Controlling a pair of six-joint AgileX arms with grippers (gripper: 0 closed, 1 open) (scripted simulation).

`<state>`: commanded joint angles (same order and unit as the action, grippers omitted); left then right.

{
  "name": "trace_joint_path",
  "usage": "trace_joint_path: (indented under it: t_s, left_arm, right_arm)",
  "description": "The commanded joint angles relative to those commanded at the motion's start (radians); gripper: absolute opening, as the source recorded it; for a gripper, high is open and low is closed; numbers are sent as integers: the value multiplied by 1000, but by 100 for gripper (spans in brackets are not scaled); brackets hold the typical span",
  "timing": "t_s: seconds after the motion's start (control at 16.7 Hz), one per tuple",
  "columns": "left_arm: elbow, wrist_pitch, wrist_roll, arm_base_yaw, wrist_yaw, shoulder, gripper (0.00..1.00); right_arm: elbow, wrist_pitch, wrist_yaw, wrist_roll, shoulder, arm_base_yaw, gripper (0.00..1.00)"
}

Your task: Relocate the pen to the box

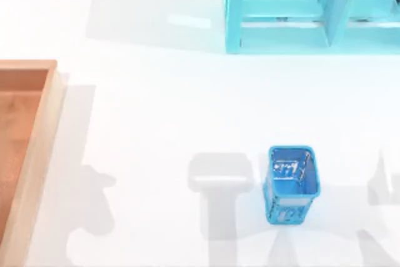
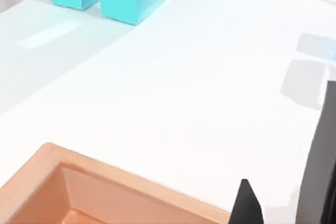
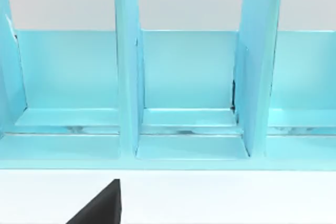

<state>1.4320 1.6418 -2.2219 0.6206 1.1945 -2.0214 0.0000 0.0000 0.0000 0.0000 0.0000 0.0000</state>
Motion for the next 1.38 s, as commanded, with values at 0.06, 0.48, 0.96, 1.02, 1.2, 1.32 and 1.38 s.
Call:
trace_joint_path:
  t_s: [0.06, 0.48, 0.96, 1.02, 1.2, 1.32, 1.38]
  left_arm:
    - [-16, 31, -31, -3, -4, 6, 0]
    - [-34, 66, -65, -7, -8, 13, 0]
    - [-34, 66, -65, -7, -8, 13, 60]
    - [-34, 66, -65, -7, -8, 13, 68]
    - [-34, 66, -65, -7, -8, 13, 90]
    - [-34, 66, -65, -7, -8, 13, 100]
    - [-34, 66, -65, -7, -8, 13, 100]
  right_arm:
    - [0, 0, 0, 0, 0, 0, 100]
    - [0, 0, 0, 0, 0, 0, 100]
    - [0, 0, 0, 0, 0, 0, 100]
    - [0, 0, 0, 0, 0, 0, 100]
    - [0, 0, 0, 0, 0, 0, 100]
    - [0, 0, 0, 0, 0, 0, 100]
    - [0, 0, 0, 0, 0, 0, 100]
